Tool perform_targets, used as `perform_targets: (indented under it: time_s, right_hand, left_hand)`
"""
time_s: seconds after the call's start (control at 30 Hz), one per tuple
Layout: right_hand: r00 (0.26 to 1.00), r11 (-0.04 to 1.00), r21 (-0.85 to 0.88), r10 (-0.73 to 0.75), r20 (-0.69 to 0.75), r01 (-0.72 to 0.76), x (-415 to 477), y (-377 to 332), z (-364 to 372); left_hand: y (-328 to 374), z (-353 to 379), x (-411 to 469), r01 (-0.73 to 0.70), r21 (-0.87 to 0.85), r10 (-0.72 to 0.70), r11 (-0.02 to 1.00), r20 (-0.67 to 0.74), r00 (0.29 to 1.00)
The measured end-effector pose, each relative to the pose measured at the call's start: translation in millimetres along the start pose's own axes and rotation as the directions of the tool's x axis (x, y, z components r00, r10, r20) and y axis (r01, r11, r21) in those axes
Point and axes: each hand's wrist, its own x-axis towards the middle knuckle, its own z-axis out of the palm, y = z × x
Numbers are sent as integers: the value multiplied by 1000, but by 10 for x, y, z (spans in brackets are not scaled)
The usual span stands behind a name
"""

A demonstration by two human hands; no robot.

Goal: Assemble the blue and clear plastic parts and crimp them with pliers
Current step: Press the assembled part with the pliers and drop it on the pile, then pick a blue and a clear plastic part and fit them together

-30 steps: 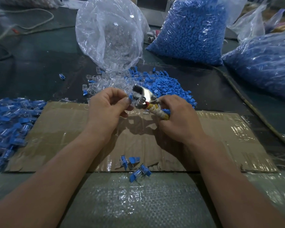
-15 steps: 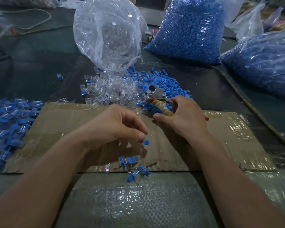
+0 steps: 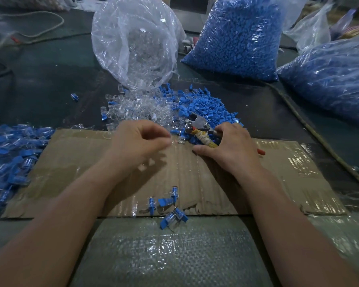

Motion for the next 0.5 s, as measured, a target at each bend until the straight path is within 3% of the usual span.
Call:
perform_targets:
  time_s: [0.07,0.13,0.33,0.5]
  right_hand:
    - [1000,1000,12,-1,9,1,-3,-1,-7]
    - [1000,1000,8,-7,18,7,-6,-5,-14]
    - [999,1000,-5,-15,36,15,-22,-17,-14]
    - [998,1000,-19,-8,65,10,-22,-21,-14]
  left_hand:
    - [-79,-41,91,-87,361,191,928,-263,946]
    - [-117,-94,153,-88,565,308,820,-306,901]
    - [-201,-85,198,-26,733,189,680,-141,972]
    - [-151,-70,187,-61,734,225,676,-127,966]
